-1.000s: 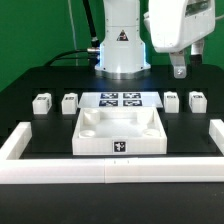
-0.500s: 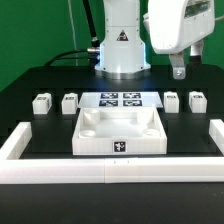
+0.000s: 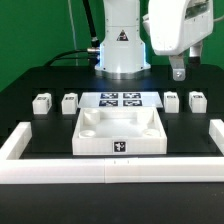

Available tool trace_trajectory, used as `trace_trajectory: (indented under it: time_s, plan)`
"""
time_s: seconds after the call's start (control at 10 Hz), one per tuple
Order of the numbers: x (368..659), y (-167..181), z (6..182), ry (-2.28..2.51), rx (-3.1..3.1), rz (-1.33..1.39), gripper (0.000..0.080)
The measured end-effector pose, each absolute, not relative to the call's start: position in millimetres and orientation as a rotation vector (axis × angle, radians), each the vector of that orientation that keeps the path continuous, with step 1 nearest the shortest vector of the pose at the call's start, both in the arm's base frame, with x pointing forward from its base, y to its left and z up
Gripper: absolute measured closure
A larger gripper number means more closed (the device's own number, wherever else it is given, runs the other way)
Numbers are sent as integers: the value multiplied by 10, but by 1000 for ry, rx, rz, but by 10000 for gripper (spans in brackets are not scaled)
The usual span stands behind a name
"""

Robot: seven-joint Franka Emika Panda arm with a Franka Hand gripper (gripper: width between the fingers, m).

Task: Assemble square table

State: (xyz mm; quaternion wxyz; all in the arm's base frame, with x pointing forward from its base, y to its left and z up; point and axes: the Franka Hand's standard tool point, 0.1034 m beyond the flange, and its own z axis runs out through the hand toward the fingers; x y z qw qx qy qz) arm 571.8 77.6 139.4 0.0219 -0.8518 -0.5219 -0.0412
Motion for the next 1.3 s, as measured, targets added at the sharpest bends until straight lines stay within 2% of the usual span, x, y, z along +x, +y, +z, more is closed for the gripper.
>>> trace_trajectory:
  time_s: [0.2, 0.4, 0.5, 0.6, 1.0, 1.1, 1.3]
  plan:
    - [5432, 678, 1401, -1742, -2582, -124, 150]
    - [5120, 527, 1387, -2122, -2351, -166, 150]
    - [5029, 416, 1321, -2239, -2260, -174, 150]
    - [4986, 315, 1269, -2331, -2165, -153, 150]
    - [4980, 274, 1248, -2381, -2128, -135, 150]
    - [4884, 147, 1123, -2350, -2178, -139, 150]
    - [4476, -184, 777, -2300, -2256, -82, 150]
